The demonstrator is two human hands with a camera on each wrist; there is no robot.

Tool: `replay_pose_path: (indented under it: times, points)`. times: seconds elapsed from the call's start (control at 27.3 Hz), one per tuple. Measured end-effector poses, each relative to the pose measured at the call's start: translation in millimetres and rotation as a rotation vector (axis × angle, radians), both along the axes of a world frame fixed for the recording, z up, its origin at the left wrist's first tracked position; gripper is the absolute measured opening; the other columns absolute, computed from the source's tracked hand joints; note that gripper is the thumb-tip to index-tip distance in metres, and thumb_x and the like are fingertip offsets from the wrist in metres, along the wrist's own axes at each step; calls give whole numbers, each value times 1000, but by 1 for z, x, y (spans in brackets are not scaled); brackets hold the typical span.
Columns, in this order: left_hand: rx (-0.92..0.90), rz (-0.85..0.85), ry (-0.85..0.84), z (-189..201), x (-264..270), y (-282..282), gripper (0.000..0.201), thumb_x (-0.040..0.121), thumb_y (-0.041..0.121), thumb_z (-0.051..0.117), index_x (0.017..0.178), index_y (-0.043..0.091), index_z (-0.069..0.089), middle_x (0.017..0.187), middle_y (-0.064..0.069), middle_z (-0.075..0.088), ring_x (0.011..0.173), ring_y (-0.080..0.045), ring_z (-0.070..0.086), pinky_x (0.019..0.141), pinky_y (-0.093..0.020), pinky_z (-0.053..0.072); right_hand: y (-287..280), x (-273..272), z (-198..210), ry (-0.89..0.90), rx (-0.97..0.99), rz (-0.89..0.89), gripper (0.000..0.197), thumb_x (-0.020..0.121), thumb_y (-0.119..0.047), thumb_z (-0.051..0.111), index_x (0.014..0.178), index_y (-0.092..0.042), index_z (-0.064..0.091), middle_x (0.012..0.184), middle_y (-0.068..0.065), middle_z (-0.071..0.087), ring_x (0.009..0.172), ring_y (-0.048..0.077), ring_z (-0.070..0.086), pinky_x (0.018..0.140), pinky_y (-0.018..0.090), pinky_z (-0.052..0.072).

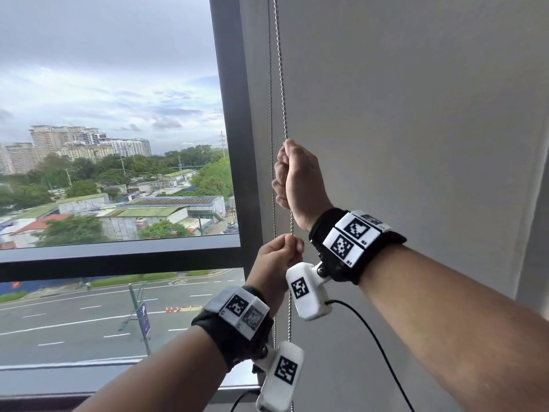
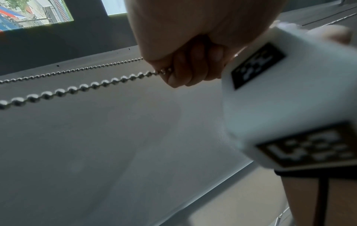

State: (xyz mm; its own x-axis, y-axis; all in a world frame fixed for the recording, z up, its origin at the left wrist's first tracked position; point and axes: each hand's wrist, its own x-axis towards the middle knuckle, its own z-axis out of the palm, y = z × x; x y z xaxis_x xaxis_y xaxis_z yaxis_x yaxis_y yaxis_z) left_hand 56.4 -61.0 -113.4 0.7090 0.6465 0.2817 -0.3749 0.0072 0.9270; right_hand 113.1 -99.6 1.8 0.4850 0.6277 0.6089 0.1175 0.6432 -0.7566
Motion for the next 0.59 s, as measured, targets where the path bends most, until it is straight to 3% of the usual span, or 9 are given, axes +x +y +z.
replay_pose_path:
  times: [0.07,0.15,0.22,0.29,0.4,0.51,0.59]
  points:
    - [-1,-42,11,-1,-3,1,48,97,23,39,56,19,64,56,-1,33,49,-12,26,54,-33,13,-1,1,-3,5,-10,-5,39,102,-27,30,64,-24,27,53,-4,20,37,9,12,38,13,15]
    - [9,-102,14,-2,-7,4,44,97,24,38,67,17,70,56,-5,47,49,-15,39,53,-31,23,-3,3,-6,0,-23,-15,39,103,-28,29,64,-24,28,54,-2,20,38,9,12,38,13,15]
    - [-1,-152,15,0,-10,7,40,97,28,36,90,7,69,69,-13,62,60,-24,57,61,-34,41,-4,5,-12,6,-29,-13,39,103,-28,29,64,-24,28,54,-2,20,37,9,12,37,14,14]
    - [-27,-136,12,6,-9,11,42,98,31,33,105,-1,60,84,-17,67,72,-26,64,73,-38,48,-4,7,-18,12,-40,-19,39,102,-29,30,64,-24,28,54,-4,20,38,9,12,38,14,13]
    - [-22,-68,-41,24,-5,15,39,97,32,33,101,2,58,89,-13,64,80,-24,61,81,-36,46,-4,9,-29,20,-57,-42,39,102,-27,30,63,-23,30,53,-3,20,40,10,13,39,17,14]
    - [9,-68,-119,49,-6,17,38,96,32,35,93,6,61,77,-6,61,70,-17,57,70,-28,46,-5,11,-43,16,-41,-47,40,103,-20,29,62,-19,30,49,-4,23,36,7,19,37,14,20]
    - [28,-82,-116,68,-8,17,42,97,33,32,103,3,60,84,-9,63,73,-18,57,69,-27,46,-7,11,-55,16,-52,-43,40,103,-17,28,62,-18,31,47,-6,25,35,5,22,35,14,23]
